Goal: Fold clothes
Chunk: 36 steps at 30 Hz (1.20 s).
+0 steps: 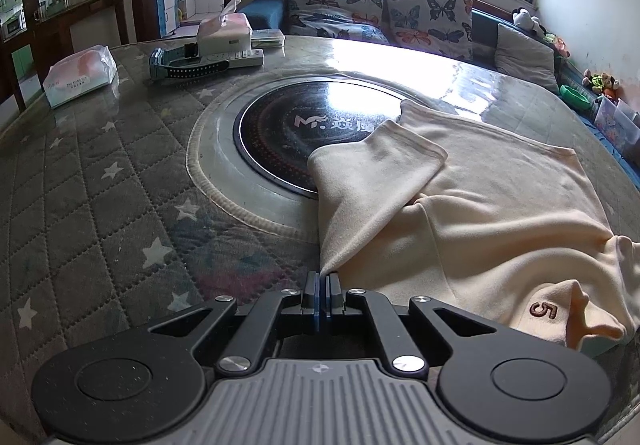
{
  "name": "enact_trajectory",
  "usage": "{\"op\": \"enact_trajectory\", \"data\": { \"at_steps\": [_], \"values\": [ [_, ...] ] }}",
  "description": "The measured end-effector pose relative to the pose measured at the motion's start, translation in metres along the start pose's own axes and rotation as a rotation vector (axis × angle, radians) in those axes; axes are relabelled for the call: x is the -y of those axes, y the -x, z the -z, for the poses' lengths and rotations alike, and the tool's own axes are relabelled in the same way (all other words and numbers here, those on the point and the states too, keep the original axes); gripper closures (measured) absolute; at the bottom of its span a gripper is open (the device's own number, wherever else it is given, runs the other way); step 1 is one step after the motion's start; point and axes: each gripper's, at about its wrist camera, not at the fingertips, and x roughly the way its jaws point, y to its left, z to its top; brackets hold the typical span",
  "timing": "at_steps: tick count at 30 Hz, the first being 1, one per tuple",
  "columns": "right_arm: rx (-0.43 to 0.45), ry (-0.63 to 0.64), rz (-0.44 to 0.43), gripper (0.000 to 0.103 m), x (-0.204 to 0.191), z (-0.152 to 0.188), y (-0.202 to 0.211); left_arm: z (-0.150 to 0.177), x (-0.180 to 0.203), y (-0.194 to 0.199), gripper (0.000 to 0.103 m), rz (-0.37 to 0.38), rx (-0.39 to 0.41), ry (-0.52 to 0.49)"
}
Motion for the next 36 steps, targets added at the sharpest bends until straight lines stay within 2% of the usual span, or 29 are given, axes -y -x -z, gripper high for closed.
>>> {"op": "enact_trajectory", "data": {
  "at_steps": [2,5,9,17,22,31,36],
  "values": [
    [0.010,-0.013,0.013,0.054,0.004,0.000,0.002,0.001,0.000,0.000,0.100,0.000,-0.001,-0.001],
    [0.024,0.016,-0.046,0.054,-0.001,-0.005,0.002,0.002,0.001,0.000,0.100,-0.001,-0.002,0.001],
    [-0.005,0.039,-0.124,0.054,-0.015,-0.007,-0.010,0.002,-0.001,0.000,0.099,-0.004,-0.009,0.003],
    [-0.060,0.070,-0.149,0.054,-0.027,-0.008,-0.034,-0.005,0.006,0.013,0.092,0.011,0.046,-0.069],
    [-0.060,0.089,-0.148,0.053,-0.029,-0.008,-0.035,-0.016,0.022,0.018,0.086,0.066,0.090,-0.135],
    [-0.058,0.095,-0.140,0.051,-0.031,-0.009,-0.034,-0.052,0.078,-0.031,0.086,0.111,0.120,-0.267],
    [-0.060,0.096,-0.139,0.051,-0.031,-0.010,-0.035,-0.063,0.093,-0.061,0.086,0.111,0.112,-0.318]
  ]
}}
